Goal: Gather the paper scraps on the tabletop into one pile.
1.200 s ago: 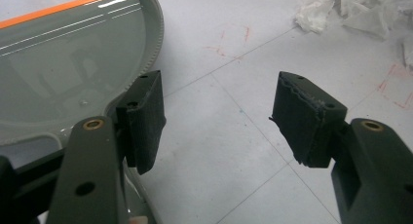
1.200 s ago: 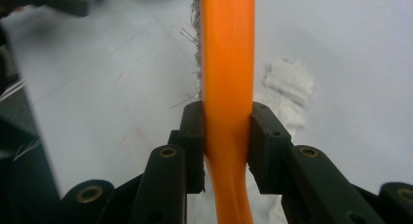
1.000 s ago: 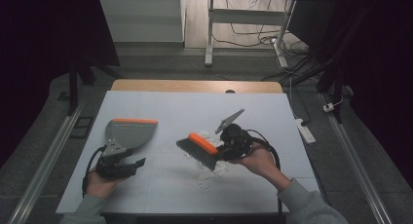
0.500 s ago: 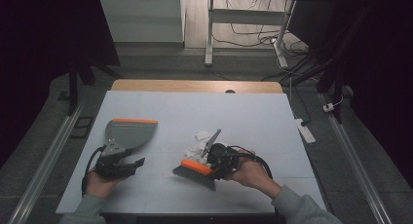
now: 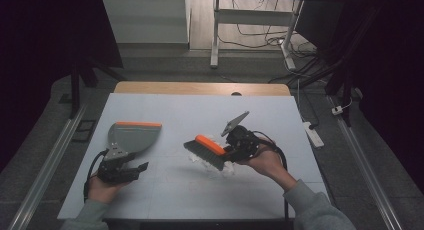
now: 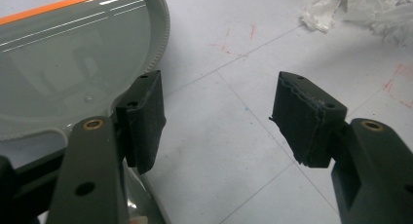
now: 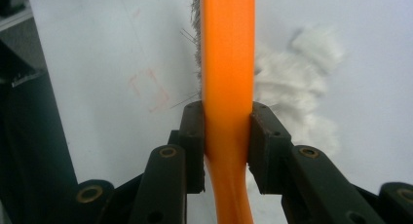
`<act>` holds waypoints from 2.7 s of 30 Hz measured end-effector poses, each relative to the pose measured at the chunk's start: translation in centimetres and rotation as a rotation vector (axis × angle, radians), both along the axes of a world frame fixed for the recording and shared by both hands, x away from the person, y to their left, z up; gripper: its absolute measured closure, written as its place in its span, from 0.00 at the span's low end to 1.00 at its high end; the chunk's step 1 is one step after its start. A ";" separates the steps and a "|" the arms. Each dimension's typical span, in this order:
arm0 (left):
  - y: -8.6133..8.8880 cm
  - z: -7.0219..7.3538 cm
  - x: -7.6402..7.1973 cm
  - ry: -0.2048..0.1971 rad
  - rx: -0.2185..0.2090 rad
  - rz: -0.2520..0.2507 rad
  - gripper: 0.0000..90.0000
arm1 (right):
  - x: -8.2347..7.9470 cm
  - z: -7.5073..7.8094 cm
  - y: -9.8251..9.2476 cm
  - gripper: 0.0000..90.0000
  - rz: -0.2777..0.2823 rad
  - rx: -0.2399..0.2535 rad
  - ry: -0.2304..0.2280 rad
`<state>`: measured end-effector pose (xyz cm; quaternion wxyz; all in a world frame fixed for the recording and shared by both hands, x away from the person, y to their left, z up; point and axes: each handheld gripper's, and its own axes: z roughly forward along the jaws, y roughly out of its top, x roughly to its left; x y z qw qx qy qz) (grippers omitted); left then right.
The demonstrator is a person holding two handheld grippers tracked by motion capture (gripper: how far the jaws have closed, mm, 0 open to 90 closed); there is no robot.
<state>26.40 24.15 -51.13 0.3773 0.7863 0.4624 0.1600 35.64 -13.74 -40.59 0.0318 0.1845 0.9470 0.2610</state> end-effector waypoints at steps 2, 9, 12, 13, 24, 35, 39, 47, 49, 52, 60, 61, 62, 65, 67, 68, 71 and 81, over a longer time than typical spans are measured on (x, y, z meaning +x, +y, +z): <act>0.0 0.0 0.0 -0.004 0.002 -0.003 0.40 | 0.3 0.9 -0.6 0.78 -0.024 0.012 -0.026; 0.0 0.1 -0.1 -0.005 -0.002 0.000 0.40 | 2.1 1.2 -4.2 0.78 -0.266 -0.022 -0.054; 0.0 0.0 0.0 -0.005 0.001 -0.004 0.40 | 2.5 -0.1 -6.3 0.78 -0.362 -0.056 -0.022; -0.1 0.0 0.0 -0.004 0.001 -0.005 0.40 | 2.5 -0.6 -7.0 0.78 -0.386 -0.067 -0.014; -0.4 0.2 0.0 -0.007 0.006 -0.009 0.40 | 2.7 -4.3 -6.1 0.78 -0.397 -0.016 0.035; -0.4 0.0 0.0 -0.001 0.006 -0.010 0.40 | 2.0 -2.3 -7.5 0.78 -0.415 0.077 -0.024; -0.5 0.0 0.0 -0.003 0.009 -0.010 0.40 | 1.2 -1.8 -9.1 0.78 -0.423 0.104 -0.046; -0.6 0.1 0.1 -0.002 0.011 -0.009 0.40 | -0.2 -2.4 -11.3 0.78 -0.410 0.128 -0.075; -0.6 0.1 0.1 -0.002 0.011 -0.008 0.40 | -0.5 -2.6 -11.8 0.78 -0.410 0.133 -0.084; -0.7 0.1 0.1 -0.003 0.013 -0.008 0.40 | -1.1 -3.0 -12.9 0.78 -0.410 0.132 -0.112; -1.1 0.2 0.2 -0.006 0.017 -0.015 0.40 | -2.6 -4.1 -16.0 0.78 -0.442 0.145 -0.150; -1.2 0.2 0.2 -0.007 0.017 -0.016 0.40 | -2.8 -4.2 -16.5 0.78 -0.447 0.150 -0.159; -1.2 0.2 0.2 -0.009 0.017 -0.018 0.40 | -2.9 -4.2 -16.7 0.78 -0.449 0.152 -0.160; -1.4 0.3 0.1 -0.013 0.018 -0.023 0.40 | -3.3 -4.4 -17.5 0.78 -0.466 0.157 -0.177; -1.5 0.3 0.1 -0.014 0.020 -0.028 0.40 | -3.4 -4.6 -17.8 0.78 -0.474 0.163 -0.188; -1.6 0.3 0.1 -0.015 0.021 -0.028 0.40 | -3.5 -4.7 -17.9 0.78 -0.471 0.167 -0.199; -1.6 0.3 0.1 -0.016 0.021 -0.029 0.40 | -3.5 -4.8 -17.9 0.78 -0.468 0.172 -0.204; -1.7 0.4 0.0 -0.019 0.017 -0.034 0.40 | -3.5 -5.0 -18.1 0.78 -0.447 0.184 -0.217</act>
